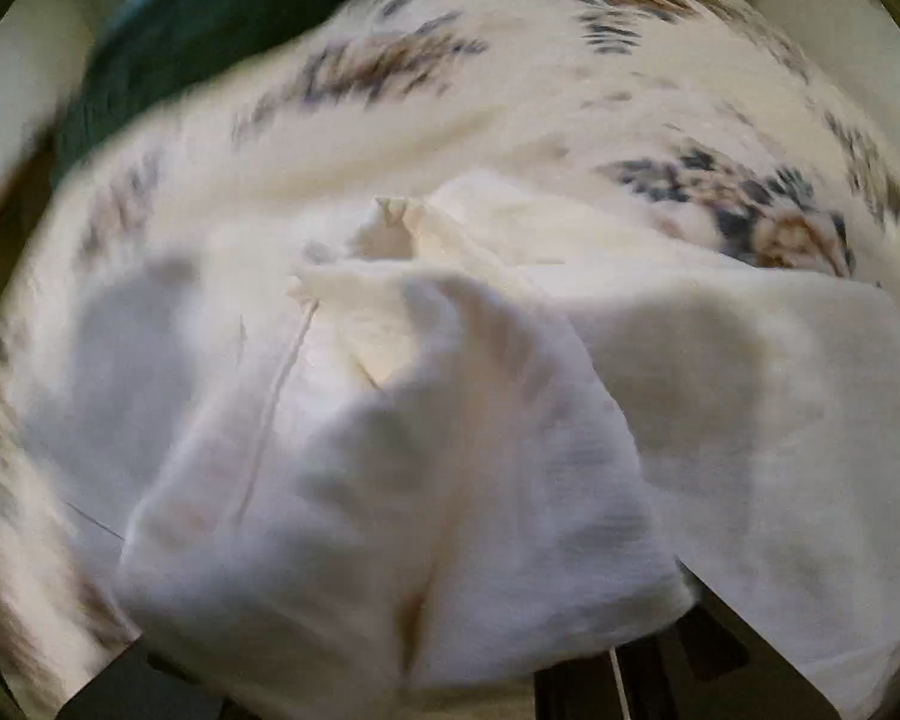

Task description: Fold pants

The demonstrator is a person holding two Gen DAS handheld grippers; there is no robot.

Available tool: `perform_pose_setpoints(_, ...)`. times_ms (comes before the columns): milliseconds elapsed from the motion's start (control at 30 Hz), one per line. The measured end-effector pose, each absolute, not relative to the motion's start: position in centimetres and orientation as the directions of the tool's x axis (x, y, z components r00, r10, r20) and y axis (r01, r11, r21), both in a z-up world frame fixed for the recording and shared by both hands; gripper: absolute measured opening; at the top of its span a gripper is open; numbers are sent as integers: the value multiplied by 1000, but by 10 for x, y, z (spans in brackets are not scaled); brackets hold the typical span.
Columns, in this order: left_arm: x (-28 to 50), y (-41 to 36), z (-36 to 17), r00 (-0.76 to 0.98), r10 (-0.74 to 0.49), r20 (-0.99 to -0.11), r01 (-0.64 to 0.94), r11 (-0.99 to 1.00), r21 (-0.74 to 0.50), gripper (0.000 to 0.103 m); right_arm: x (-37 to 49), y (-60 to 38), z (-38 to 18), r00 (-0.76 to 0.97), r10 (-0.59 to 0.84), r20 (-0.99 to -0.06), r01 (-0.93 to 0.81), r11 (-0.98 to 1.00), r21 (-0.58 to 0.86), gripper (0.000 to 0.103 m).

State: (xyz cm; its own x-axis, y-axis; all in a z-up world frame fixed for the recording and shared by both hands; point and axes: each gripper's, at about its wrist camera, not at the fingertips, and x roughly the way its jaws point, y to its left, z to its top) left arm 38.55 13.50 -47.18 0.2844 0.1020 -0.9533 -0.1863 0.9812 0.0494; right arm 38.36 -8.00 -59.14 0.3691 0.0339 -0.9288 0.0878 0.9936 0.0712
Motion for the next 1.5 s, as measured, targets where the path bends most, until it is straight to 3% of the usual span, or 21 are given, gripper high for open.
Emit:
perform_pose_setpoints(33,386,141,-473,283,95,-954,-197,980,39,103,383,-71,-592,372,-4,-928,53,998,17,16)
perform_pose_setpoints(100,387,148,-472,281,76,-957,-214,977,14,103,382,-65,-589,340,10,-940,26,999,20,33)
perform_pose_setpoints(167,388,152,-470,279,29,-960,-236,971,-40,103,381,-68,-577,280,163,-946,10,985,172,81)
perform_pose_setpoints(200,388,150,-468,278,-3,-961,-239,968,-72,103,378,-74,-564,286,253,-924,21,963,270,82)
perform_pose_setpoints(267,388,142,-466,272,-74,-959,-232,963,-140,103,367,-93,-538,310,416,-855,52,891,452,82)
perform_pose_setpoints(333,388,128,-470,242,-184,-953,-221,946,-239,103,351,-114,-518,342,475,-811,106,838,535,83)
perform_pose_setpoints(400,391,105,-487,167,-304,-938,-212,918,-335,103,329,-149,-507,368,489,-791,219,781,585,83)
perform_pose_setpoints(500,396,62,-521,55,-375,-925,-201,903,-379,103,291,-217,-521,367,440,-820,456,683,570,83)
perform_pose_setpoints(667,396,-18,-566,-115,-385,-916,-92,922,-376,103,248,-280,-569,362,422,-832,649,527,549,83)
perform_pose_setpoints(733,390,-47,-573,-123,-248,-961,57,965,-256,102,241,-287,-582,376,444,-813,663,484,571,82)
perform_pose_setpoints(867,379,-37,-570,-56,-164,-985,164,971,-171,56,243,-290,-592,385,446,-808,679,456,575,75)
perform_pose_setpoints(933,377,-19,-566,-53,-183,-982,133,973,-189,51,243,-287,-588,393,456,-799,682,438,586,75)
perform_pose_setpoints(1000,377,-4,-561,-67,-200,-978,77,976,-204,51,242,-283,-586,395,478,-784,677,426,601,75)
perform_pose_setpoints(1067,378,9,-552,-69,-213,-975,9,977,-214,62,243,-275,-589,388,509,-768,678,406,613,75)
perform_pose_setpoints(1200,372,30,-517,3,-321,-947,-141,938,-318,66,245,-266,-598,377,556,-741,694,360,623,75)
perform_pose_setpoints(1233,371,28,-509,22,-351,-936,-148,925,-350,75,245,-265,-600,376,564,-735,696,352,626,75)
perform_pose_setpoints(1267,371,17,-502,33,-370,-928,-126,920,-371,84,245,-263,-604,371,568,-734,703,345,622,75)
perform_pose_setpoints(1300,371,4,-502,24,-364,-931,-91,927,-364,87,245,-263,-607,372,566,-736,710,337,618,75)
perform_pose_setpoints(1433,382,-46,-542,-58,-220,-974,70,972,-223,86,247,-263,-620,401,551,-732,738,279,615,72)
perform_pose_setpoints(1467,384,-54,-556,-51,-177,-983,112,977,-182,67,248,-263,-624,407,534,-741,750,268,605,62)
perform_pose_setpoints(1500,383,-56,-562,-41,-152,-988,132,979,-156,54,249,-262,-627,402,517,-756,760,273,590,56)
